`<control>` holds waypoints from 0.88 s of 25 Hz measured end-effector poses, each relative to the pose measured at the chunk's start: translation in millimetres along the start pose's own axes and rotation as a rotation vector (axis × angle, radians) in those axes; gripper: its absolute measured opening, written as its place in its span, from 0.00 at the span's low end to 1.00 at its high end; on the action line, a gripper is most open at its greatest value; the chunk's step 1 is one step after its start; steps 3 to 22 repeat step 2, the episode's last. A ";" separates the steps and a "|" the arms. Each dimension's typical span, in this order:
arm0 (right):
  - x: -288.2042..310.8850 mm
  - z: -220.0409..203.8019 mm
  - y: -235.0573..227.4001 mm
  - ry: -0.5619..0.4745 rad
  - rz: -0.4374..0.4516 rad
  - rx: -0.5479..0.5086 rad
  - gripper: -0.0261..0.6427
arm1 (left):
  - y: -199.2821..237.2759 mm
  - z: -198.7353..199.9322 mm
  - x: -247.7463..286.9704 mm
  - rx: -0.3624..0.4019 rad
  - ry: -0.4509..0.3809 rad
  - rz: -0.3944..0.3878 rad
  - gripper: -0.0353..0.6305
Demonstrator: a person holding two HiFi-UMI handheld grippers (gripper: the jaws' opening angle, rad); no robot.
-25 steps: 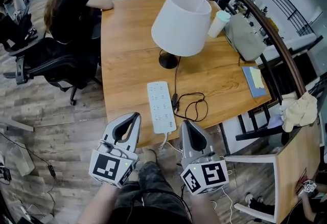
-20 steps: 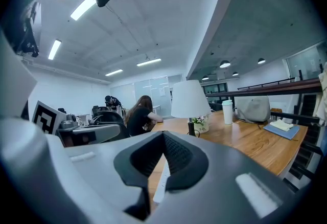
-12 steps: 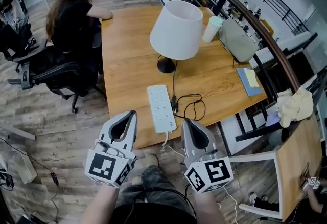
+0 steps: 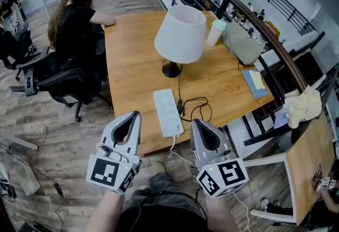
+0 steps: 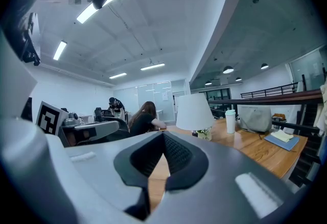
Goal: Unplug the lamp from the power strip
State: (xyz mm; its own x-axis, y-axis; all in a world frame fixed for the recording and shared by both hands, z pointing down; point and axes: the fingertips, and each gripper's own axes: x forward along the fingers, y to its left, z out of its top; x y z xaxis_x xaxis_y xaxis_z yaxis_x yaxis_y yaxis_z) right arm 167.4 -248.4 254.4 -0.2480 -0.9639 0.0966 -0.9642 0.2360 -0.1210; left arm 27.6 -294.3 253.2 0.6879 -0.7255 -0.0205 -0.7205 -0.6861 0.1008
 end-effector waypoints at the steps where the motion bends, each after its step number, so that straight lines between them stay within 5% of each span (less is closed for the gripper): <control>1: -0.3 2.0 0.6 -0.003 0.002 0.000 0.05 | -0.2 2.2 -0.4 -0.002 -0.004 0.000 0.05; 22: -0.5 3.9 1.2 -0.006 0.005 0.000 0.05 | -0.5 4.3 -0.8 -0.005 -0.007 -0.001 0.05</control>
